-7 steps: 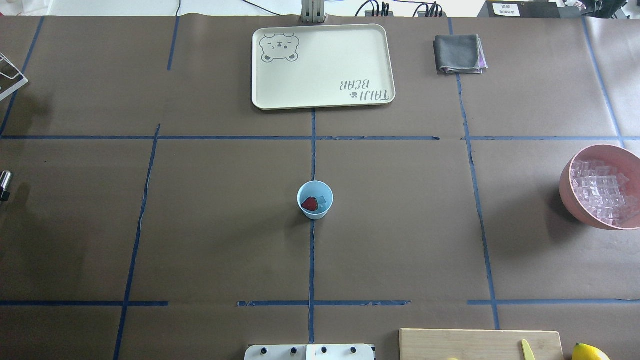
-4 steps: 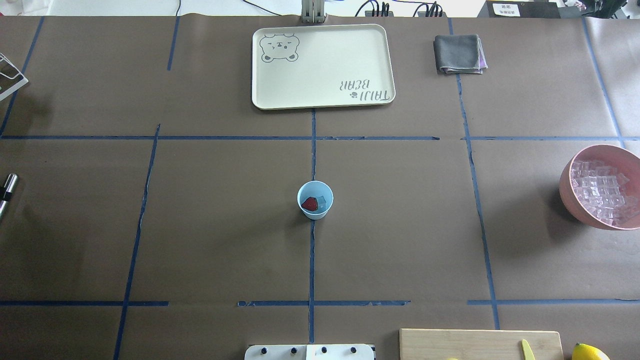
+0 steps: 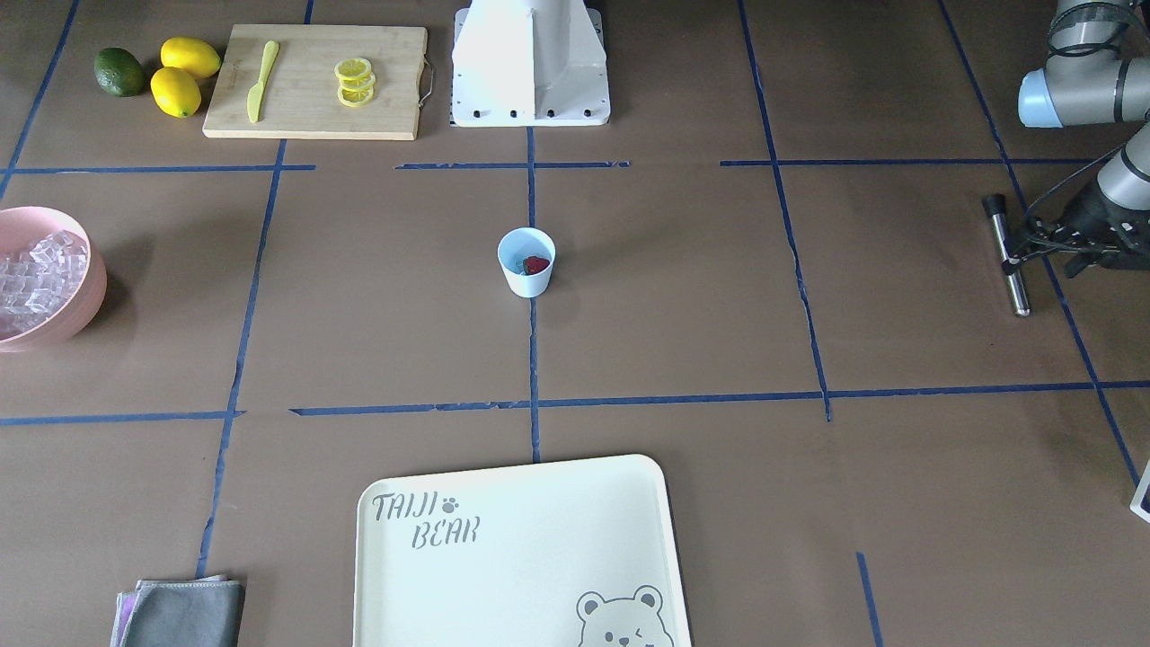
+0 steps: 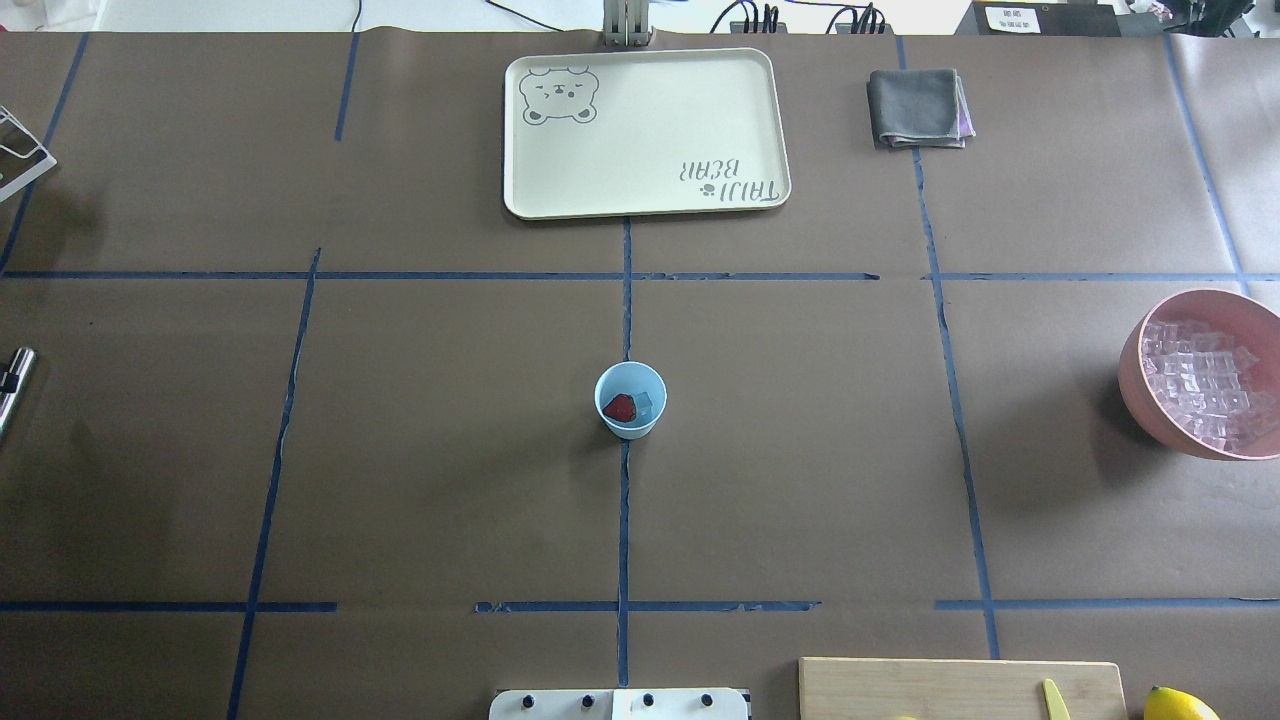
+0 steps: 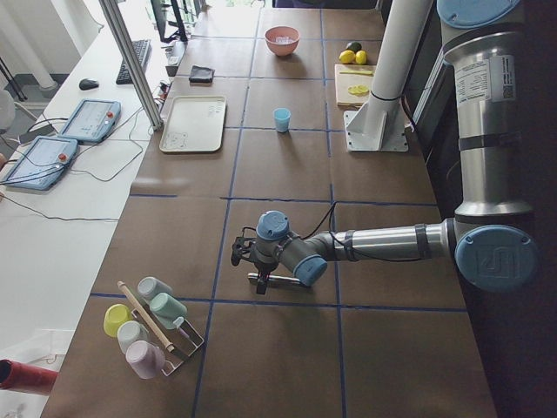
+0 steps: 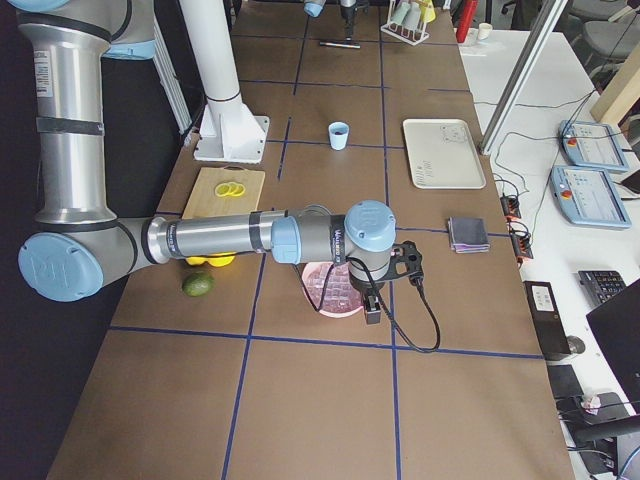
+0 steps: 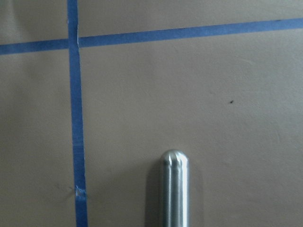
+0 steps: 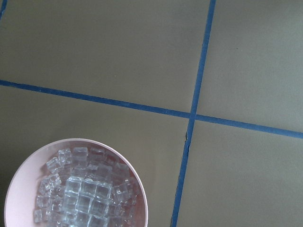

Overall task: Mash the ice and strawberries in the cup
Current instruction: 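Open the left gripper to set the muddler down on the table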

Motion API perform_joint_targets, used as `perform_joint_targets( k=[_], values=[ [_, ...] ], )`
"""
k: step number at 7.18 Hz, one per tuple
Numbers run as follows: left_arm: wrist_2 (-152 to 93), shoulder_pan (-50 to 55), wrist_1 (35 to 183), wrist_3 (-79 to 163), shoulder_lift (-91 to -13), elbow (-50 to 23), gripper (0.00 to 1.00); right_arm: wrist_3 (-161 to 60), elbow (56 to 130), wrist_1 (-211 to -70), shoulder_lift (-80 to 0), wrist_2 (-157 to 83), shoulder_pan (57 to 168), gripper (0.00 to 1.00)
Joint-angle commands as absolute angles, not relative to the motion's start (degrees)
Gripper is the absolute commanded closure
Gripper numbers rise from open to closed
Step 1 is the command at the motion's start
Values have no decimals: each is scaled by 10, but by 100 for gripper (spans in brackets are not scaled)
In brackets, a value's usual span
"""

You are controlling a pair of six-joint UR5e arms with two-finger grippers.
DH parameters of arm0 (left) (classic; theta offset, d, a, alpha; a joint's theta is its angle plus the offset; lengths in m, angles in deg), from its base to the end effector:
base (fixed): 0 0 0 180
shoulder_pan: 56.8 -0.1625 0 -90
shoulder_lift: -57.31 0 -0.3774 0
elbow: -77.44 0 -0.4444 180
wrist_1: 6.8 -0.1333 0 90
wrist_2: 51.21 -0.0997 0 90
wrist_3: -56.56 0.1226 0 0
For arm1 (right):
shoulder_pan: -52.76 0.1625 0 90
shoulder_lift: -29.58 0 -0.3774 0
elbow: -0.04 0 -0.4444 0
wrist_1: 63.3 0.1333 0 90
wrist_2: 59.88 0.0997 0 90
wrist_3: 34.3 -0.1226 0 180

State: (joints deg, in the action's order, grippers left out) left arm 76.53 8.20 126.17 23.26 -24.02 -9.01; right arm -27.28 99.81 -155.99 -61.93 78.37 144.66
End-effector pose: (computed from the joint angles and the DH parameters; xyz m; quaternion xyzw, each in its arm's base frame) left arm 0.1639 -0.4893 0.6620 0.0672 0.3946 0.0195 0.9162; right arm 0.0596 -0.5353 0.5475 0.0760 -0.4036 -0.0606 0.9098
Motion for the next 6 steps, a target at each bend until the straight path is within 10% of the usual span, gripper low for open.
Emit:
perform_joint_targets(
  k=[1, 6],
  values=[
    [822, 152, 1166, 357, -242, -112, 0, -274, 998, -1559, -620, 785, 1447, 1],
    [830, 330, 832, 658, -301, -183, 0, -274, 992, -1559, -628, 790, 1447, 0]
  ],
)
